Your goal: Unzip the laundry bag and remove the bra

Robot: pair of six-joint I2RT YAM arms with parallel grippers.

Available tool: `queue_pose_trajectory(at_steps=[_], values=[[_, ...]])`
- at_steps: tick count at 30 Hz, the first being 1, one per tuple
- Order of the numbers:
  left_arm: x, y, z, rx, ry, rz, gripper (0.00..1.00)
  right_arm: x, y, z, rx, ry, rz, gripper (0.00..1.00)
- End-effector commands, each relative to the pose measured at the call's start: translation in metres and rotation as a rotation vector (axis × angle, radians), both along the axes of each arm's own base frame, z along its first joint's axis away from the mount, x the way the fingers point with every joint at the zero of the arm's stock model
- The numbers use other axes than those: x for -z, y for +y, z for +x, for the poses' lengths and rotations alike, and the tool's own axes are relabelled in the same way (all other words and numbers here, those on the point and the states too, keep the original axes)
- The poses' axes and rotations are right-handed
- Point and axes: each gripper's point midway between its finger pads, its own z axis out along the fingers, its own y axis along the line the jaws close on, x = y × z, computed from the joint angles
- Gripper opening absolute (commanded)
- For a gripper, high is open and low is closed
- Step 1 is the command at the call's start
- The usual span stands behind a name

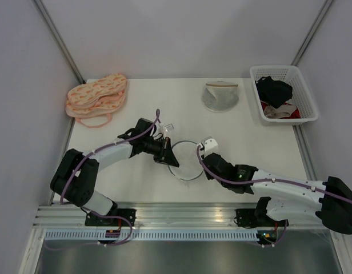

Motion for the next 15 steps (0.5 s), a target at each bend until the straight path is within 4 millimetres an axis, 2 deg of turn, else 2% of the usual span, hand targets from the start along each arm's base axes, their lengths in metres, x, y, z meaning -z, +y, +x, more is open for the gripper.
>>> queue_pose_trajectory(at_steps=[1,2,3,5,6,7,10,11,14,15], values=[[-0.01,-0.012,0.019,0.027,-0.089,-0.014,0.06,-0.022,0.017,-0.007,-0.058,0.002,0.118,0.0],[-0.009,-0.013,0.024,0.016,-0.091,-0.001,0.15,-0.022,0.019,-0.01,-0.069,0.014,0.133,0.01],[-0.012,-0.016,0.033,0.003,-0.103,0.012,0.44,-0.021,0.02,-0.012,-0.078,0.021,0.143,0.0],[-0.001,-0.016,0.047,-0.033,-0.101,0.067,0.71,-0.018,0.024,-0.017,-0.099,0.045,0.155,0.0],[-0.004,-0.019,0.058,-0.055,-0.116,0.081,0.92,-0.014,0.025,-0.018,-0.094,0.061,0.151,0.0],[-0.001,-0.019,0.065,-0.076,-0.119,0.1,0.98,-0.012,0.026,-0.018,-0.096,0.068,0.148,0.01],[0.001,-0.012,0.091,-0.2,-0.153,0.188,1.0,-0.006,0.03,-0.021,-0.099,0.098,0.157,0.0],[-0.009,-0.009,0.095,-0.24,-0.187,0.194,1.0,-0.005,0.032,-0.022,-0.101,0.103,0.163,0.0],[-0.013,0.013,0.101,-0.405,-0.209,0.27,1.0,-0.003,0.033,-0.024,-0.098,0.12,0.169,0.0],[-0.021,0.023,0.092,-0.455,-0.215,0.265,1.0,-0.002,0.034,-0.025,-0.101,0.123,0.172,0.0]])
